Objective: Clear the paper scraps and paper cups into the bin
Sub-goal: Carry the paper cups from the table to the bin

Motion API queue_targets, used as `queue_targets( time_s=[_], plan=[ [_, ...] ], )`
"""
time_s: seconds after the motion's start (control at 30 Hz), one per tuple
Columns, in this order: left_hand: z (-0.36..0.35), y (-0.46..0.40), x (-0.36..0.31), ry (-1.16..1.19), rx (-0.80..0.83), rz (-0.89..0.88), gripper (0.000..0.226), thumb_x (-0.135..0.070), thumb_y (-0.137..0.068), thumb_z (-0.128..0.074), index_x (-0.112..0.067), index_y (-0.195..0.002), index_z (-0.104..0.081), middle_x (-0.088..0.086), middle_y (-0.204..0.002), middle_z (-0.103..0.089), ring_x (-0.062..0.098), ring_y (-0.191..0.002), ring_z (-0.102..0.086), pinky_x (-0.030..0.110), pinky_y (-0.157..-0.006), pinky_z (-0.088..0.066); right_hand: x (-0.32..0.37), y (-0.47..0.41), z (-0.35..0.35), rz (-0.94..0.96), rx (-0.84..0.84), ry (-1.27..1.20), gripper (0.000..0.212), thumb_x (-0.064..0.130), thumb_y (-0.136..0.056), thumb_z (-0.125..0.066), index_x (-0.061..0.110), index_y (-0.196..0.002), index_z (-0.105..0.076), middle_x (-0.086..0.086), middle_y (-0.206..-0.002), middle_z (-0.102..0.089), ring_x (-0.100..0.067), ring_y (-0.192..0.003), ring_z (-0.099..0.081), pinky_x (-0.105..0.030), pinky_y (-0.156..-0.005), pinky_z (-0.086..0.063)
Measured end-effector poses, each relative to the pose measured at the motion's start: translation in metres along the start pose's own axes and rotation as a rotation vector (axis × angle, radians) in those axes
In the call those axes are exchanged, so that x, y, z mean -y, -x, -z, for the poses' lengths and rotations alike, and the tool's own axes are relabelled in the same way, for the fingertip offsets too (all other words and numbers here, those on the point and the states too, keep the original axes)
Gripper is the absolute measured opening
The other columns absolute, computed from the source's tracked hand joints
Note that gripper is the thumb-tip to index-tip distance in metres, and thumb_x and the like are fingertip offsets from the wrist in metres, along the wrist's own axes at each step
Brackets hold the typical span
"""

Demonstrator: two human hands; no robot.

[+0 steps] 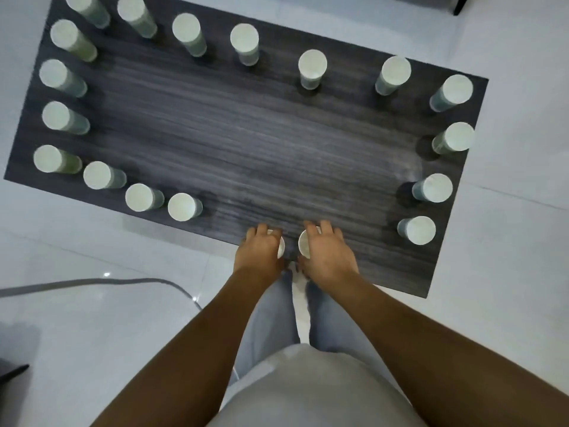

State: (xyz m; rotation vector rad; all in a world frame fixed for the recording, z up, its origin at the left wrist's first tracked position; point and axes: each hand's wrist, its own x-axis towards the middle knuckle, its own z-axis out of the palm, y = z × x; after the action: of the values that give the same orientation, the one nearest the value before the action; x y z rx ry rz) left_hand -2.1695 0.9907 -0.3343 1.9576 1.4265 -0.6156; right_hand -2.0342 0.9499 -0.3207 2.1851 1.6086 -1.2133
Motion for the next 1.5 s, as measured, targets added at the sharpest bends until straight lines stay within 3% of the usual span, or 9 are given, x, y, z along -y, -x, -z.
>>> queue_targets(
  time_s=[0.43,0.77,0.83,1.1,1.3,1.5],
  plan=[
    [0.033,0.06,-0.021,-0.157,0.016,-0.278,0.051,-0.026,-0.087,-0.06,-0.019,-0.135,-0.044,0.005,-0.136,-0.041,0.025,-0.128,-0.035,0.038,-0.098,-0.042,0.009,0.089,-0.004,-0.277,-0.18,-0.228,0.068,0.033,-0.086,-0.065,0.017,-0.143,-0.032,-0.008,-0.14,-0.034,-0.03,-0.124,-0.039,-0.038,-0.095,-0.044],
    [0.039,0.108,-0.039,-0.404,0.053,-0.571,0.051,-0.027,-0.083,-0.063,-0.02,-0.13,-0.044,0.003,-0.131,-0.042,0.023,-0.125,-0.035,0.036,-0.081,-0.043,0.03,0.189,-0.042,-0.506,-0.4,-0.492,0.067,0.034,-0.085,-0.067,0.017,-0.141,-0.034,-0.006,-0.141,-0.036,-0.028,-0.121,-0.043,-0.039,-0.098,-0.046],
    [0.031,0.123,-0.054,-0.462,0.078,-0.647,0.053,-0.029,-0.084,-0.062,-0.019,-0.132,-0.043,0.004,-0.133,-0.043,0.023,-0.126,-0.035,0.037,-0.086,-0.044,0.025,0.214,-0.053,-0.574,-0.461,-0.557,0.066,0.035,-0.086,-0.066,0.018,-0.141,-0.034,-0.006,-0.139,-0.038,-0.027,-0.12,-0.044,-0.038,-0.096,-0.046],
    [-0.032,0.199,-0.123,-0.671,0.151,-0.974,0.056,-0.028,-0.085,-0.061,-0.02,-0.136,-0.041,0.003,-0.133,-0.045,0.023,-0.125,-0.038,0.036,-0.096,-0.041,-0.015,0.317,-0.123,-0.882,-0.636,-0.808,0.065,0.036,-0.086,-0.064,0.018,-0.142,-0.034,-0.006,-0.135,-0.039,-0.028,-0.117,-0.045,-0.037,-0.091,-0.047],
    [-0.118,0.278,-0.18,-0.86,0.186,-1.173,0.056,-0.026,-0.085,-0.06,-0.02,-0.136,-0.04,0.003,-0.13,-0.046,0.024,-0.12,-0.041,0.036,-0.092,-0.044,-0.053,0.412,-0.198,-1.074,-0.734,-0.964,0.063,0.035,-0.084,-0.062,0.017,-0.139,-0.036,-0.005,-0.132,-0.039,-0.027,-0.113,-0.046,-0.035,-0.084,-0.048],
    [-0.236,0.381,-0.234,-0.924,0.233,-1.326,0.055,-0.028,-0.084,-0.06,-0.021,-0.136,-0.04,0.001,-0.129,-0.046,0.021,-0.118,-0.042,0.033,-0.086,-0.046,-0.111,0.527,-0.286,-1.233,-0.8,-1.057,0.065,0.035,-0.086,-0.063,0.016,-0.141,-0.033,-0.006,-0.136,-0.037,-0.028,-0.117,-0.046,-0.037,-0.089,-0.049]
  ],
)
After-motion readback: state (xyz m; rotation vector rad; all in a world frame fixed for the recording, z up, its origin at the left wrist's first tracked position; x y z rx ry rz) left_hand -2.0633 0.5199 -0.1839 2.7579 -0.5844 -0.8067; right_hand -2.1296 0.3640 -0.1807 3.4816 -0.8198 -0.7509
